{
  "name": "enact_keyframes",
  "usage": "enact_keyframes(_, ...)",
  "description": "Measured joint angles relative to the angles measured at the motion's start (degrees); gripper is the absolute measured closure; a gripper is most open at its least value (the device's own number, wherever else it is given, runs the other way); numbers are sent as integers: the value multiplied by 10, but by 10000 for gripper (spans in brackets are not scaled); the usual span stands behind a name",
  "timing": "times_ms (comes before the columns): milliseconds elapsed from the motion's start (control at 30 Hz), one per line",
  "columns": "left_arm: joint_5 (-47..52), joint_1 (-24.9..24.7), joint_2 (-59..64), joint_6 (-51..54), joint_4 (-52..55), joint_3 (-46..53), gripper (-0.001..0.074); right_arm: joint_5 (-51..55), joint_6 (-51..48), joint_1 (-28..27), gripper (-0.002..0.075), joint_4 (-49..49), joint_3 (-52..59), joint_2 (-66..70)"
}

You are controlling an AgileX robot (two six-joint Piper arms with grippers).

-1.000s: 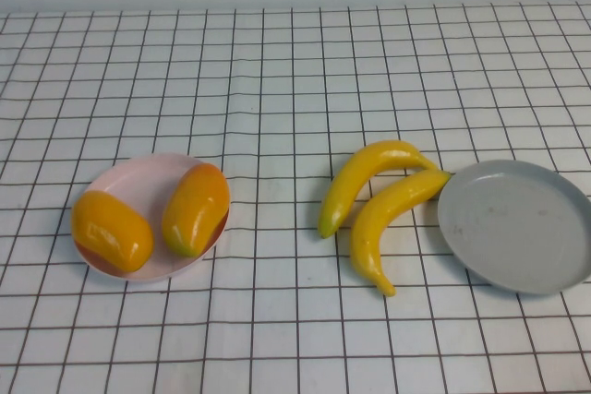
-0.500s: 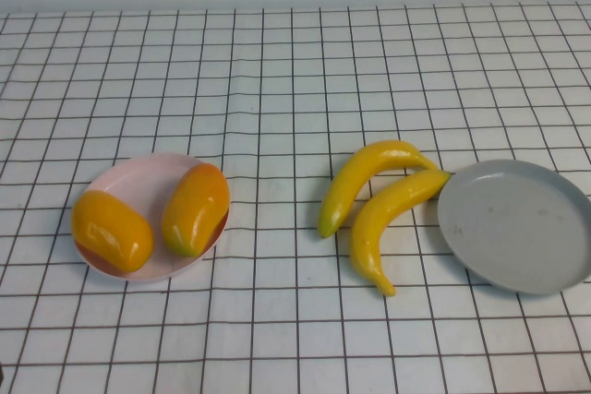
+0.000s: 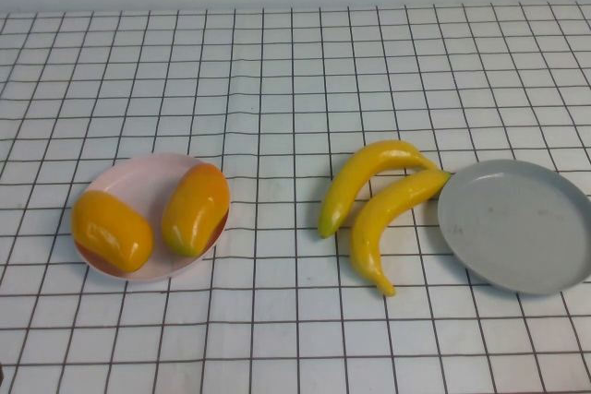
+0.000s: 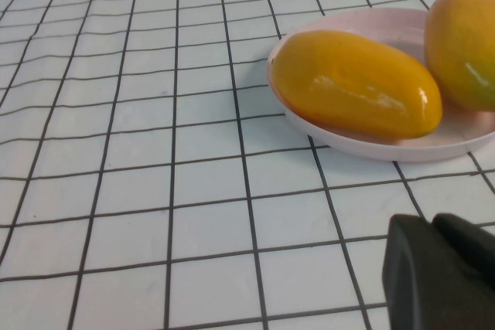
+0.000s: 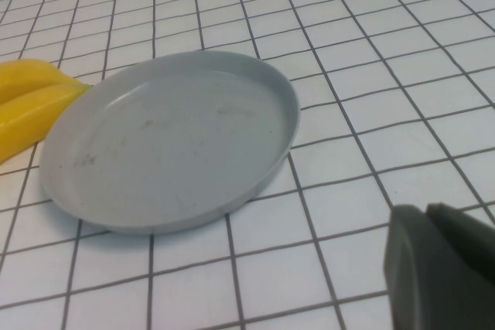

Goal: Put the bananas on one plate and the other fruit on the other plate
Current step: Put another type of fruit in the right plate

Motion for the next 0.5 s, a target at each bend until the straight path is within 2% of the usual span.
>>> enact_keyframes(100,0,0,0,0,0,0,737,0,0,0,742,8,0,0)
enact_keyframes(167,0,0,0,0,0,0,737,0,0,0,742,57,0,0)
enact_keyframes(233,0,0,0,0,0,0,737,-2,0,0,742,152,0,0)
enact_keyframes(400,0,0,0,0,0,0,737,-18,0,0,742,485,0,0)
enact_keyframes(500,0,0,0,0,0,0,737,-28,0,0,742,576,0,0)
